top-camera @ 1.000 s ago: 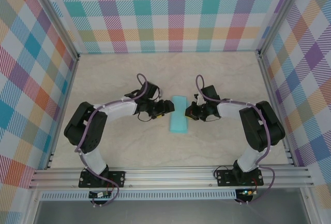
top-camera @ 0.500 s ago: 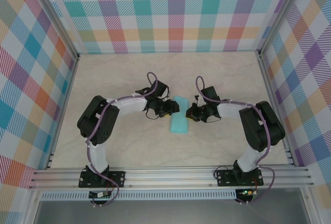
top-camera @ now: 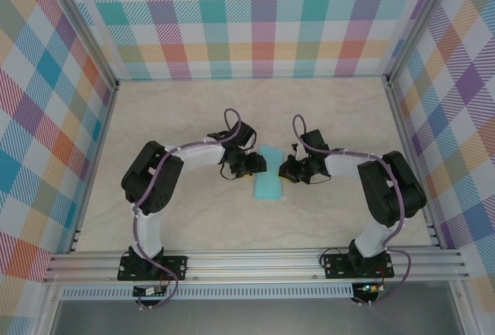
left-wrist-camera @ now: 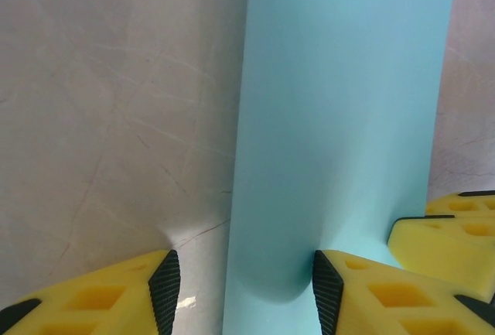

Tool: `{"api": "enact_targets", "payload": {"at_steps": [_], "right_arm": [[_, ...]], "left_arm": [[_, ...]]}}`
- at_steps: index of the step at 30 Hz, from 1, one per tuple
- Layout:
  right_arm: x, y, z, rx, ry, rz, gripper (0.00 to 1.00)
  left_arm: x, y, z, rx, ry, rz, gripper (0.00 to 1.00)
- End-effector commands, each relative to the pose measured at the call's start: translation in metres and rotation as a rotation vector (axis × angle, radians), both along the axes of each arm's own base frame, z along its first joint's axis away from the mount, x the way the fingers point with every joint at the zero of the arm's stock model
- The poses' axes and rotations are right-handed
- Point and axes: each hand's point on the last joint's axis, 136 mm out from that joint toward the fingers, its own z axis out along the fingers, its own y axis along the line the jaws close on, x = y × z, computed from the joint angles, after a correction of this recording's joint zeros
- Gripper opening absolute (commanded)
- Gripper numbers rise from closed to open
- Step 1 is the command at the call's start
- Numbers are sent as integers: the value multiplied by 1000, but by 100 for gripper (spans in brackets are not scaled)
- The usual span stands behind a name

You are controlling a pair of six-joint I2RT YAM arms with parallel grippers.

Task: Fold a paper plane with a square sheet of paper (fold left side to right side)
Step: First fold in half a square sheet of paper at the center of the table.

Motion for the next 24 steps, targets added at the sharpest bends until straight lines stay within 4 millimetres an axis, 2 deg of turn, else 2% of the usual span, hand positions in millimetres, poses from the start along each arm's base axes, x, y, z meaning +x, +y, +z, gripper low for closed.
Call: {"api": "enact_targets", "payload": {"at_steps": [1, 7, 10, 13, 17, 21, 24], "right_arm": [[-6, -1, -6, -15, 16, 18, 7], [-6, -4, -2, -33, 9, 26, 12], [-5, -12, 8, -77, -32, 26, 23], [-6, -26, 15, -145, -62, 24, 32], [-9, -50, 18, -223, -80, -11, 37], [-17, -72, 8, -318, -51, -31, 35], [-22, -75, 0, -331, -28, -33, 29]], "left_arm": [[-3, -5, -2, 17, 0, -28, 51], [-2, -7, -6, 18, 9, -28, 48], [-3, -5, -9, 27, 13, -31, 46], [-4, -5, -11, 32, 20, -35, 46], [-3, -5, -12, 34, 19, -36, 46], [-3, -6, -12, 38, 20, -39, 46], [-3, -5, -12, 43, 20, -39, 46]]}}
